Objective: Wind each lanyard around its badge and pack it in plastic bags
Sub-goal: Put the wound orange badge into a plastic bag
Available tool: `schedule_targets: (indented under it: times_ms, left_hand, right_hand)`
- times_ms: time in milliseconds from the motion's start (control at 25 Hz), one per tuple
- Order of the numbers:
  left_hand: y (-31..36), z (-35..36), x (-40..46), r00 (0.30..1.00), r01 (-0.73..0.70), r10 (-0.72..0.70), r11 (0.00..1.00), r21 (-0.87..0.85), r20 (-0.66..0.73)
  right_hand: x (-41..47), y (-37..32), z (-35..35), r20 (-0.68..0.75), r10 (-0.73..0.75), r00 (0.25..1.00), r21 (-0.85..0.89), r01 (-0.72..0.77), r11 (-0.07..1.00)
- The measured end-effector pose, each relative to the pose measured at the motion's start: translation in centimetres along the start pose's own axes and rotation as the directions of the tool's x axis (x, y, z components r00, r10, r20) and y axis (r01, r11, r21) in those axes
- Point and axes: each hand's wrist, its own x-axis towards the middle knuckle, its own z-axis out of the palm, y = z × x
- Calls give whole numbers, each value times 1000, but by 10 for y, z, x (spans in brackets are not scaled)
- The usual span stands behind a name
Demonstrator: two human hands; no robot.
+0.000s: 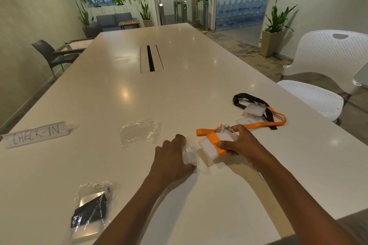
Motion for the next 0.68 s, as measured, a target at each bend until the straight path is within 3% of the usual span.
schedule_targets:
  times_ms: [80, 240, 680]
  left_hand:
    - [1, -2, -1, 999, 46, -45, 998, 36, -31]
    - [6, -5, -2, 996, 77, -75, 996, 51, -48]
    - [10, -14, -6, 984, 60, -43, 994, 93, -172]
  right_hand:
    - [-6, -6, 13, 19, -20, 1000, 119, 17, 993]
    - [-14, -16, 39, 32, -39, 999, 198, 32, 980]
    - [-30, -20, 80, -99, -76, 992, 104, 86, 991]
